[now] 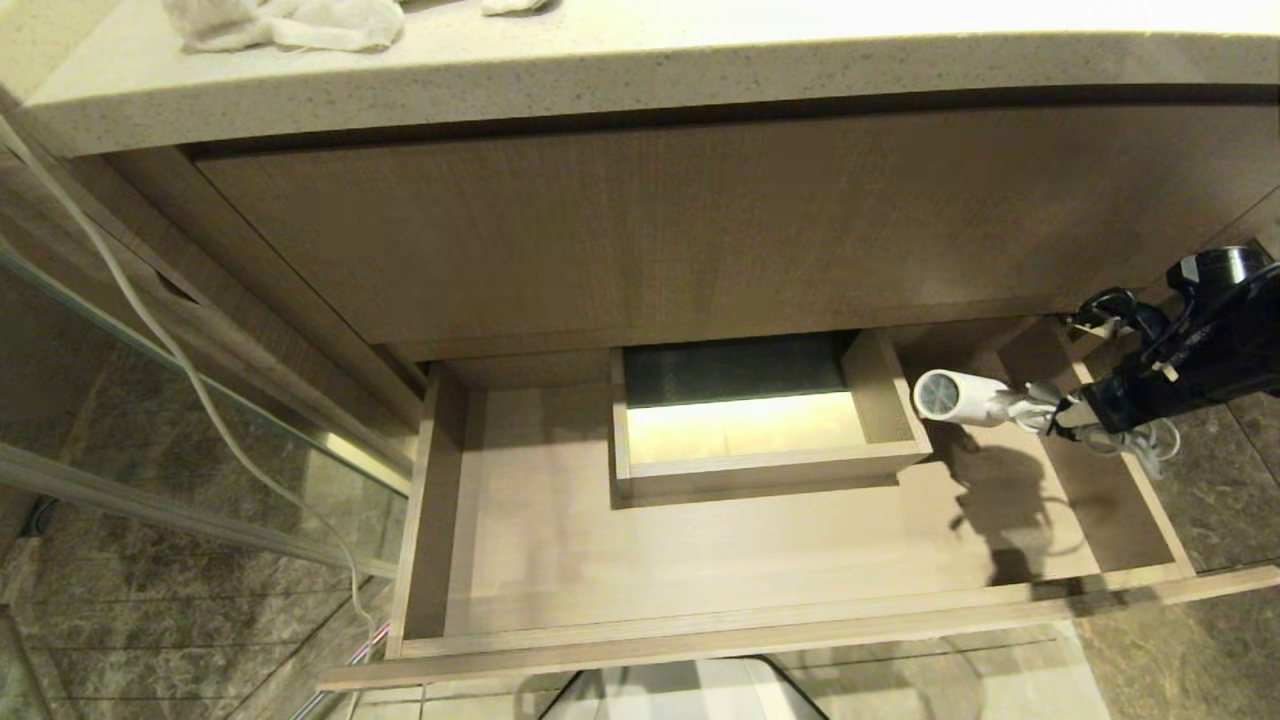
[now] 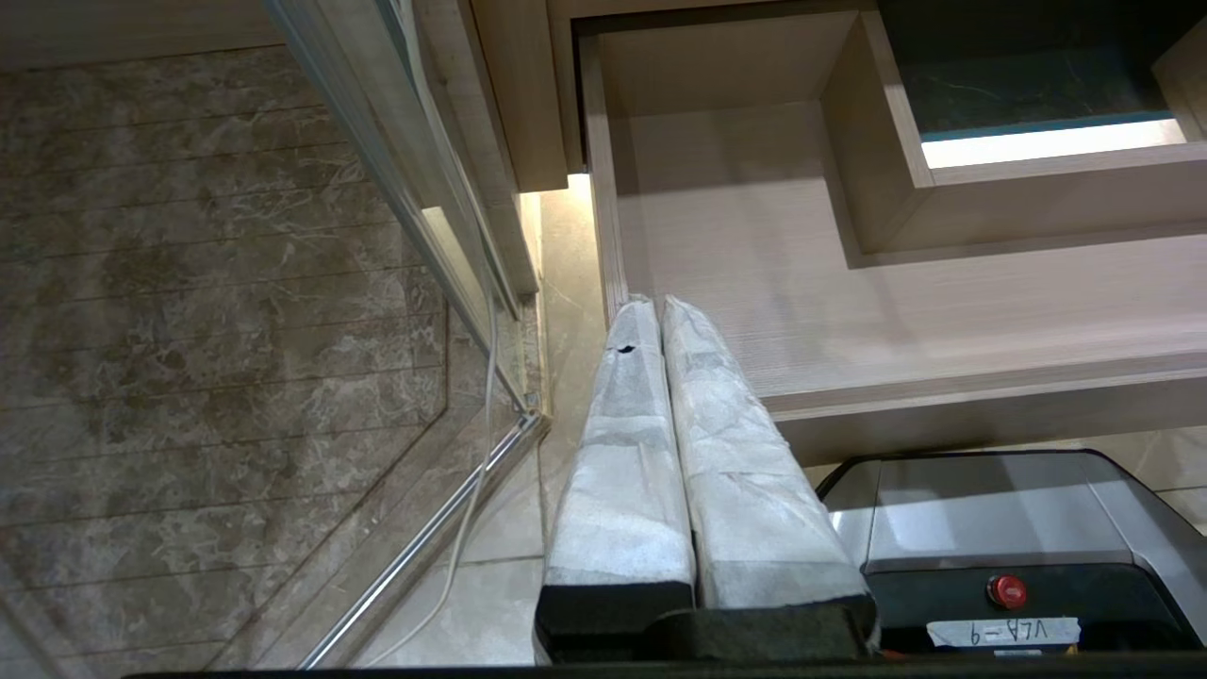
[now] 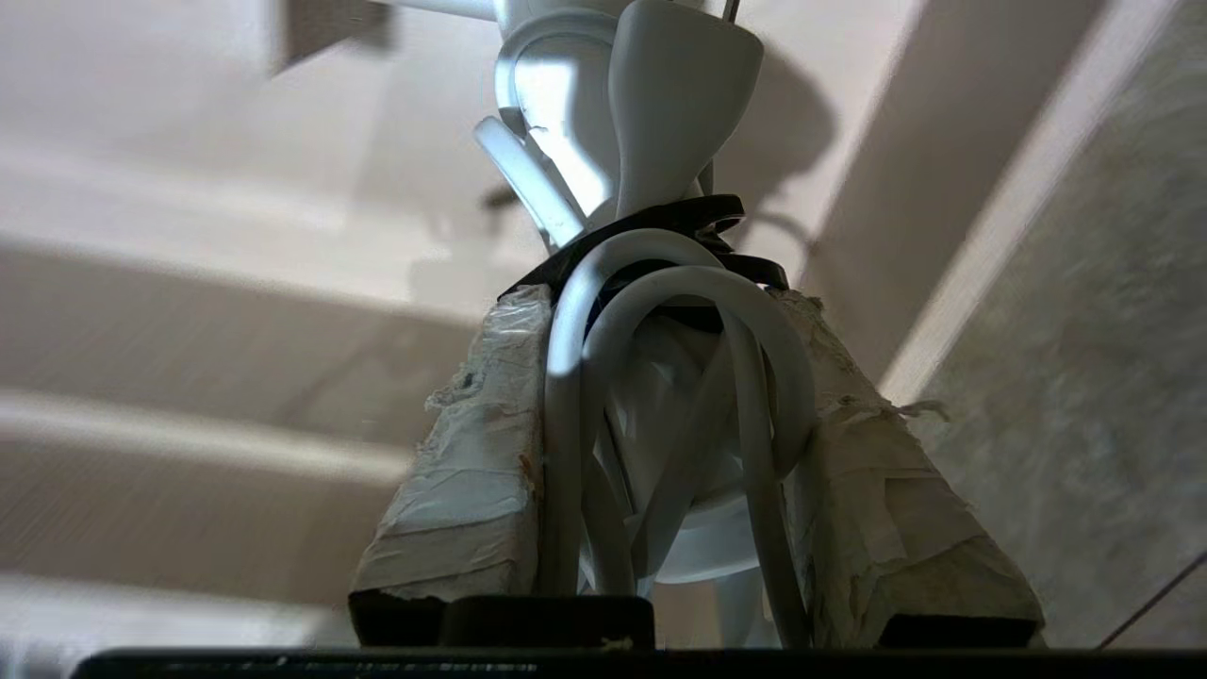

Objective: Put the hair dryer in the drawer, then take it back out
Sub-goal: Put it into the drawer

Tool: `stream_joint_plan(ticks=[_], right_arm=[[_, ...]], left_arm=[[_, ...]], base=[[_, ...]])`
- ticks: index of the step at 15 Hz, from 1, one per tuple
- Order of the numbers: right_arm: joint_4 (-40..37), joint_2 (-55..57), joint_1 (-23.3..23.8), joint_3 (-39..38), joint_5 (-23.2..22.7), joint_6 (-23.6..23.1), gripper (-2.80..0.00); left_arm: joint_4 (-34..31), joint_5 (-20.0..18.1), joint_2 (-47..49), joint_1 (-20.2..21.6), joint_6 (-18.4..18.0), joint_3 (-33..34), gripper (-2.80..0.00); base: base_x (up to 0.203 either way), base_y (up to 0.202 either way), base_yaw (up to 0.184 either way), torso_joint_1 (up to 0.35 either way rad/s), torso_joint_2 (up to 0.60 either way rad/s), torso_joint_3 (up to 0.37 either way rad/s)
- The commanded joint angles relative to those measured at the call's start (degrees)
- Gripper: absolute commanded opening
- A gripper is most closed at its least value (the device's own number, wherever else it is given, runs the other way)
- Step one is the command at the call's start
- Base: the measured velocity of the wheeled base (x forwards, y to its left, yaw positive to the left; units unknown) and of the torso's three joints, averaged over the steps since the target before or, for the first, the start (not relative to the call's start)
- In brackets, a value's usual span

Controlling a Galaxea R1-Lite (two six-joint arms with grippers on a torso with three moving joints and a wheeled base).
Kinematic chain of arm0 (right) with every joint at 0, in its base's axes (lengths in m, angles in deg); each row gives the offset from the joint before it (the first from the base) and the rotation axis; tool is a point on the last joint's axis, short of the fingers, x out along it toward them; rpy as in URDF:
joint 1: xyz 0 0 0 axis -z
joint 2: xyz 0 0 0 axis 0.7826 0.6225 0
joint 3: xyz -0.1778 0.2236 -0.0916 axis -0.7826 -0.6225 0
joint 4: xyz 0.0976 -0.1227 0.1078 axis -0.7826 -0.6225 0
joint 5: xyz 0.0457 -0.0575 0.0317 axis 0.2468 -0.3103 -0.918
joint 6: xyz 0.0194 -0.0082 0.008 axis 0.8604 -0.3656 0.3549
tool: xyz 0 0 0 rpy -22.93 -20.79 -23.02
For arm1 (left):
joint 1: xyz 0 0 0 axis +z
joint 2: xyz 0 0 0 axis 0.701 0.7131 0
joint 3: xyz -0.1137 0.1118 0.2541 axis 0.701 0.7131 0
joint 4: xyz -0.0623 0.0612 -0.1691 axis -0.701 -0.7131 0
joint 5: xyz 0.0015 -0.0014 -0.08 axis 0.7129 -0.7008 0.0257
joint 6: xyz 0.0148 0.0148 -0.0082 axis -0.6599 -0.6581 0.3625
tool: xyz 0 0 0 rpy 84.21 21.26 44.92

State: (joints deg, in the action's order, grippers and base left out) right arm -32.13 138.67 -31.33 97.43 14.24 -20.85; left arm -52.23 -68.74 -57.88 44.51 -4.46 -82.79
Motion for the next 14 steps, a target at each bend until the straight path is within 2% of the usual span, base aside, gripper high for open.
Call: stream_joint_plan(ticks=[1, 4, 10, 14], right_arm=[[1.16, 5.57, 0.76, 3.6, 0.0, -0.25, -2.8], [7.33, 10.37, 0.86, 5.98, 0.09, -0.26, -2.8], [14.1, 18.41, 0.8, 11.34, 0.1, 0.08, -2.8], [15.48, 20.56, 0.74, 10.97, -0.08, 0.0, -2.8]], left_arm=[[0.0, 0.0, 0.0, 0.0, -0.01, 0.08, -2.8], [0.0, 0.0, 0.0, 0.0, -0.01, 0.0, -2.8], [0.0, 0.0, 0.0, 0.0, -0.01, 0.0, -2.8], [0.0, 0.0, 0.0, 0.0, -0.01, 0.09, -2.8]], base=[[0.0, 0.0, 0.0, 0.0, 0.0, 0.0], [0.0, 0.0, 0.0, 0.0, 0.0, 0.0], [0.0, 0.0, 0.0, 0.0, 0.0, 0.0], [0.0, 0.0, 0.0, 0.0, 0.0, 0.0]])
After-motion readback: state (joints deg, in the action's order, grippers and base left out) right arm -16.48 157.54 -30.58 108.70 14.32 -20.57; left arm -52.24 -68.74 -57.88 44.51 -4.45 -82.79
